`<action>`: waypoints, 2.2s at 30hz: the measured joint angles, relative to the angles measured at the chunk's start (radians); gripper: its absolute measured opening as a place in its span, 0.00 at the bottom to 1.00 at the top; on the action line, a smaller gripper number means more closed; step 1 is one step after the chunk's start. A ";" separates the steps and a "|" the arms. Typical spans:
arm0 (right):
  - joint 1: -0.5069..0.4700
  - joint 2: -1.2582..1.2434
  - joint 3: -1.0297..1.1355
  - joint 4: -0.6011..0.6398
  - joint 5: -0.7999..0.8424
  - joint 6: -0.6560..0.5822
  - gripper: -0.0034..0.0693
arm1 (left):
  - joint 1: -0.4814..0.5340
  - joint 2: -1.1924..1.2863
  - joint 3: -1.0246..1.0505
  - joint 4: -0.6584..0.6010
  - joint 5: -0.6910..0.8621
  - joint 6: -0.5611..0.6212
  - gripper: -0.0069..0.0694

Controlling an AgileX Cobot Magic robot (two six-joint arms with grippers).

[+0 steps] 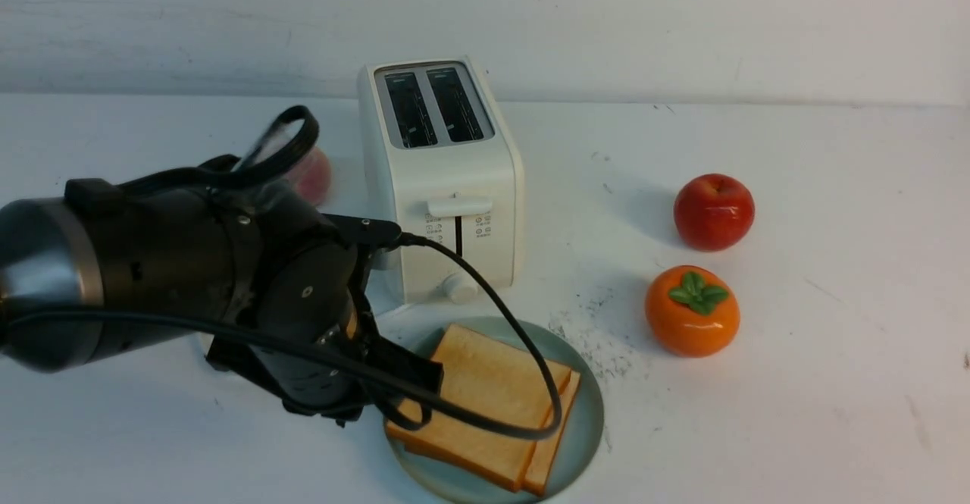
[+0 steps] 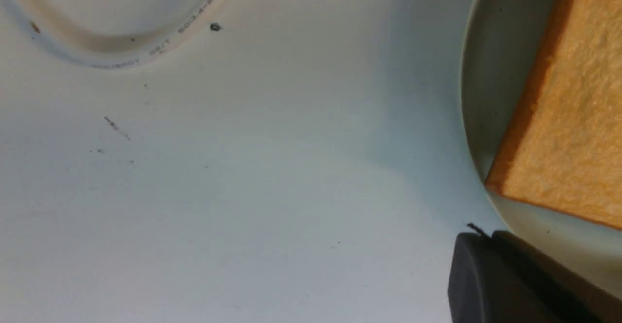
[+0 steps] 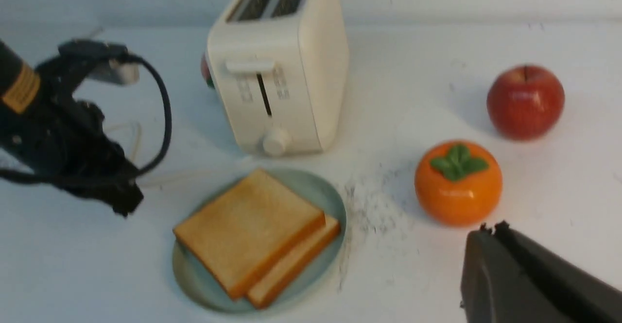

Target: Take toasted bread from bread machine on white table place on plate.

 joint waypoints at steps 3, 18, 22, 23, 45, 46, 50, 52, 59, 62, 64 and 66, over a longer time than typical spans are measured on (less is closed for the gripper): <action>0.000 0.000 0.045 -0.003 -0.126 0.000 0.02 | 0.000 0.000 0.000 0.000 0.000 0.000 0.07; 0.000 0.000 0.114 -0.007 -0.191 0.000 0.04 | 0.000 0.000 0.000 -0.009 0.010 -0.003 0.07; 0.000 -0.006 0.114 -0.007 -0.191 0.000 0.04 | 0.000 0.000 0.000 -0.009 0.018 -0.003 0.07; 0.000 -0.024 0.114 -0.010 -0.191 0.000 0.04 | 0.000 0.000 0.000 -0.009 0.020 -0.003 0.07; -0.348 -0.241 0.404 -0.119 -0.087 0.000 0.06 | 0.000 0.000 0.000 -0.013 -0.037 -0.005 0.07; -0.352 -0.241 0.402 -0.104 -0.044 0.000 0.06 | 0.000 0.000 0.000 -0.013 -0.041 -0.005 0.07; -0.355 -0.241 0.400 -0.097 -0.027 0.000 0.07 | 0.000 0.000 0.000 -0.009 -0.042 -0.005 0.07; -0.357 -0.241 0.398 -0.096 -0.024 0.000 0.07 | 0.000 -0.002 0.000 -0.009 -0.040 -0.005 0.07; -0.358 -0.241 0.398 -0.096 -0.024 0.000 0.08 | 0.000 -0.204 0.000 0.034 -0.014 -0.005 0.07; -0.358 -0.241 0.398 -0.096 -0.024 0.000 0.08 | 0.000 -0.333 0.000 0.081 0.015 -0.005 0.07; -0.358 -0.241 0.398 -0.096 -0.024 0.000 0.08 | 0.000 -0.436 0.000 0.126 0.064 -0.005 0.07; -0.366 -0.241 0.398 -0.096 -0.024 0.000 0.09 | 0.000 -0.513 0.000 0.153 0.113 -0.005 0.07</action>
